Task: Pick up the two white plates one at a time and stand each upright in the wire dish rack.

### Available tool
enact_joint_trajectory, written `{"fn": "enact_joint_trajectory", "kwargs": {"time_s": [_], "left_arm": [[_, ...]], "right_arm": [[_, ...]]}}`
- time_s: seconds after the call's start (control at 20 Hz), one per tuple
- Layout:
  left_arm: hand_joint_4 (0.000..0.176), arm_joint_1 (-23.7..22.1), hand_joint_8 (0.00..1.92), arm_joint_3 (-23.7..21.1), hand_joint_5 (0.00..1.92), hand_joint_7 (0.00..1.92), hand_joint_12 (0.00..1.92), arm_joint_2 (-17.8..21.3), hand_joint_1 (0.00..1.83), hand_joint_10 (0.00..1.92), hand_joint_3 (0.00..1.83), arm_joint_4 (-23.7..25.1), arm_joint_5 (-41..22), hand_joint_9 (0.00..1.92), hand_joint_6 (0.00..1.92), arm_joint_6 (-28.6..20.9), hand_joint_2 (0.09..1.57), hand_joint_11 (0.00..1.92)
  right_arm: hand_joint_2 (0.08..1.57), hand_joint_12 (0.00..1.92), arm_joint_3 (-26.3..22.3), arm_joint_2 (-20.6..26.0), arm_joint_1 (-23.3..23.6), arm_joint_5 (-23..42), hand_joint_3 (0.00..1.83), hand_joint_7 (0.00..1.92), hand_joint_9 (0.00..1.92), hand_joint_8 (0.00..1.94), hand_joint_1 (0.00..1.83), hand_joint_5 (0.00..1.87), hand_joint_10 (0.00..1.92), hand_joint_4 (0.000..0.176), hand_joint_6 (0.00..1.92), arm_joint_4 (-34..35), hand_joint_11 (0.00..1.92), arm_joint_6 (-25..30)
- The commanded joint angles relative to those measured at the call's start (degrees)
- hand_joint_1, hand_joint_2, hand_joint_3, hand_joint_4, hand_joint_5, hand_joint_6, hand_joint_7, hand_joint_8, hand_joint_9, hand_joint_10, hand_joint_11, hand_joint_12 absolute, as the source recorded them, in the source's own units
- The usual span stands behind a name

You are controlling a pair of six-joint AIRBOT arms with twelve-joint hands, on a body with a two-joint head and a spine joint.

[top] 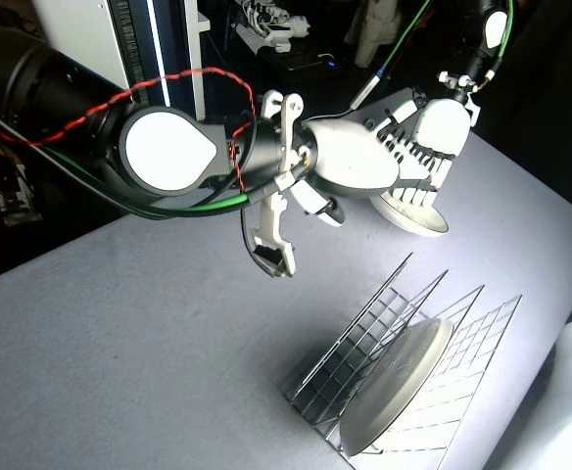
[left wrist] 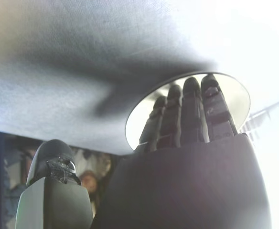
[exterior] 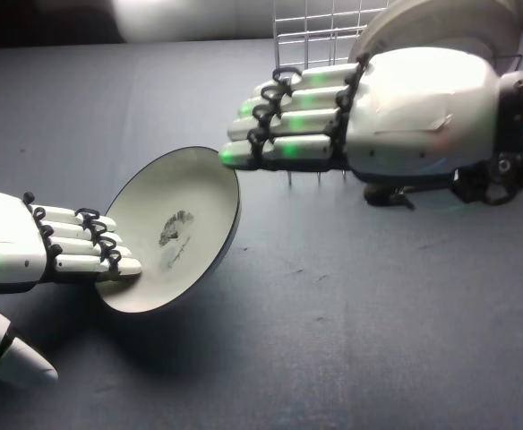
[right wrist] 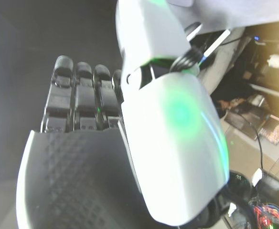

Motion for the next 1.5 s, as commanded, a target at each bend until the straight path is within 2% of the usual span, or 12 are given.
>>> {"fn": "enact_joint_trajectory", "kwargs": {"time_s": [0.0,0.2,0.3,0.4,0.45,0.6,0.7,0.85,1.05,1.1,1.3,1.45], "left_arm": [[0.000,0.48,0.00,0.21,0.00,0.00,0.00,-0.65,0.00,0.00,0.00,1.25,-0.31,0.00,0.00,-0.62,1.02,0.00],[0.000,0.47,0.00,0.27,0.00,0.00,0.00,-0.64,0.00,0.00,0.00,1.25,-0.33,0.00,0.00,-0.62,1.01,0.00],[0.000,0.47,0.00,0.28,0.00,0.00,0.00,-0.64,0.00,0.00,0.00,1.25,-0.34,0.00,0.00,-0.62,1.01,0.00],[0.000,0.43,0.00,0.29,0.00,0.00,0.00,-0.65,0.00,0.00,0.00,1.25,-0.36,0.00,0.00,-0.61,1.01,0.00],[0.000,0.41,0.00,0.29,0.00,0.00,0.00,-0.65,0.00,0.00,0.00,1.25,-0.36,0.00,0.00,-0.61,1.00,0.00],[0.000,0.16,0.00,0.34,0.00,0.00,0.00,-0.65,0.00,0.00,0.00,1.25,-0.41,0.00,0.00,-0.61,1.00,0.00],[0.000,-0.02,0.00,0.34,0.00,0.00,0.00,-0.65,0.00,0.00,0.00,1.25,-0.46,0.00,0.00,-0.61,1.00,0.00],[0.000,-0.16,0.00,0.37,0.00,0.00,0.00,-0.70,0.00,0.00,0.00,1.25,-0.48,0.00,0.00,-0.60,1.00,0.00],[0.000,-0.21,0.00,0.51,0.00,0.00,0.00,-0.78,0.00,0.00,0.00,1.25,-0.51,0.00,0.00,-0.60,1.00,0.00],[0.000,-0.21,0.00,0.53,0.00,0.00,0.00,-0.78,0.00,0.00,0.00,1.25,-0.51,0.00,0.00,-0.60,1.00,0.00],[0.000,-0.26,0.00,0.61,0.00,0.00,0.00,-0.78,0.00,0.00,0.00,1.25,-0.51,0.00,0.00,-0.60,1.01,0.00],[0.000,-0.30,0.00,0.62,0.00,0.00,0.00,-0.81,0.00,0.00,0.01,1.25,-0.51,0.00,0.00,-0.60,1.02,0.00]], "right_arm": [[1.03,0.33,-0.07,-0.49,0.38,3.95,0.00,0.00,0.00,0.00,1.52,0.00,0.00,0.000,0.00,2.47,0.00,-0.33],[1.05,0.24,1.74,-4.71,-0.42,2.24,0.00,0.00,0.00,0.00,1.49,0.00,0.00,0.000,0.00,2.46,0.00,-1.27],[1.05,0.28,3.77,-7.37,-1.05,1.48,0.00,0.00,0.00,0.00,1.51,0.00,0.00,0.000,0.00,2.48,0.00,-3.37],[1.05,0.29,5.23,-10.07,-2.12,-0.30,0.00,0.00,0.00,0.00,1.52,0.00,0.00,0.000,0.00,6.83,0.00,-9.28],[1.05,0.26,5.96,-11.25,-2.59,-0.69,0.00,0.00,0.00,0.00,1.53,0.00,0.00,0.000,0.00,7.19,0.00,-9.43],[1.06,0.39,8.55,-15.25,-3.09,-1.35,0.00,0.00,0.00,0.00,1.53,0.00,0.00,0.000,0.00,7.19,0.00,-10.19],[1.06,0.37,10.25,-17.48,-3.08,-1.79,0.00,0.00,0.00,0.00,1.54,0.00,0.00,0.000,0.00,7.19,0.00,-10.26],[1.07,0.45,13.14,-21.07,-3.09,-2.28,0.00,0.00,0.00,0.00,1.55,0.00,0.00,0.000,0.00,7.20,0.00,-10.59],[1.08,0.34,16.92,-25.22,-3.64,-2.16,0.00,0.00,0.00,0.00,1.55,0.00,0.00,0.000,0.00,7.83,0.00,-11.13],[1.08,0.34,17.64,-25.95,-3.78,-2.10,0.00,0.00,0.00,0.00,1.55,0.00,0.00,0.000,0.00,7.86,0.00,-11.17],[1.08,0.52,20.78,-28.74,-4.27,-1.94,0.00,0.00,0.00,0.00,1.56,0.00,0.00,0.000,0.00,7.95,0.00,-11.38],[1.10,0.46,21.20,-29.38,-4.42,-1.95,0.01,0.00,0.00,0.00,1.57,0.00,0.00,0.000,0.00,8.00,0.00,-11.40]]}}
